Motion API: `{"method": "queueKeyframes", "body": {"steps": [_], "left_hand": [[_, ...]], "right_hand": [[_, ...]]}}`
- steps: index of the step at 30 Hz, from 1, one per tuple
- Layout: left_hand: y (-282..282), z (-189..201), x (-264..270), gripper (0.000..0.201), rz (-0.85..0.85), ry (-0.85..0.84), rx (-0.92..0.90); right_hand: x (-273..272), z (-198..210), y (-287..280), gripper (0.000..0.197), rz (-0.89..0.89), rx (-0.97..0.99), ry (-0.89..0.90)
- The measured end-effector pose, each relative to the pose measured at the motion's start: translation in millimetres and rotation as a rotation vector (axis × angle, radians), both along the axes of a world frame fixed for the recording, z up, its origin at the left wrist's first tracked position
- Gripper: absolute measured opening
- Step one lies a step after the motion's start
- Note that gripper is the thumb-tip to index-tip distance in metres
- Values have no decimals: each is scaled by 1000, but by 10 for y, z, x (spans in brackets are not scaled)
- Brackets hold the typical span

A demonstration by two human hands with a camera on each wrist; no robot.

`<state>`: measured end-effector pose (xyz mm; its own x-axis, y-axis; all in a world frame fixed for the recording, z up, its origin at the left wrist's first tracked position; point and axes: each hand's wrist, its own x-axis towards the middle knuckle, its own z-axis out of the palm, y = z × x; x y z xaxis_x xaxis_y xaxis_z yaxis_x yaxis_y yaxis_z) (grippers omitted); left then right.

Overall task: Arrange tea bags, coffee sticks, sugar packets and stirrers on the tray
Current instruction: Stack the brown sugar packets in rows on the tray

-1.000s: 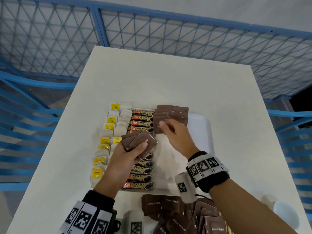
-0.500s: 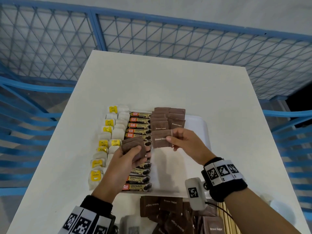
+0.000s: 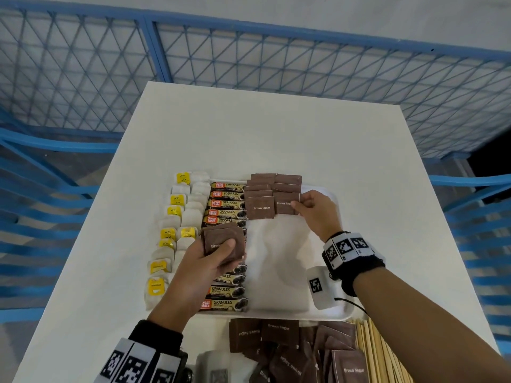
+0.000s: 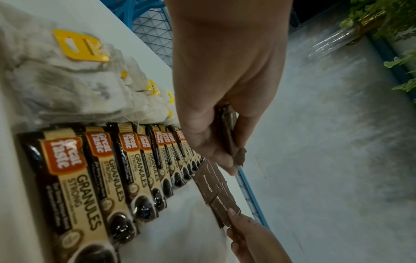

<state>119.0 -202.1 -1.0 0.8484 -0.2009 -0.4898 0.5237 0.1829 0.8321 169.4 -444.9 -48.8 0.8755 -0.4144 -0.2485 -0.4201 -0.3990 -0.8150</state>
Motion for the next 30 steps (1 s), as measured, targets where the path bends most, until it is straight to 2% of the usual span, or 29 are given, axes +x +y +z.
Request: {"method": "queueKeyframes", "body": {"steps": [5,9,12,14,16,18,20,23,27,29,30], "left_hand": [[18,-4,-3,17,-13,-69,164],[-6,47,0,15,-32,-104,188],[-36,57,9,15,-40,-124,212],[-62,45,25,19,-7,-126,201],[-90,40,50,21,14,-127,193],[-118,53,74,17,-10,-157,188],[-150,66,93,16,-47,-182,172],[-190,70,128,11,-45,-143,168],[-261,19,224,20,-52,69,62],[-286,-7,271,23,-127,62,123],[-297,-18,291,23,-202,6,226]], "right_hand": [[37,-56,32,17,-53,-71,-3],[43,-64,51,23,-60,-95,4],[-4,53,138,30,-65,-175,-74],[-78,207,277,24,20,-88,-111],[-189,370,437,24,213,87,-68],[-288,491,558,22,408,212,1],[-340,546,614,15,499,292,19],[-334,534,605,8,461,383,-22],[-329,436,470,12,397,373,-7],[-326,370,349,10,367,322,10],[-321,335,280,9,351,283,21]]}}
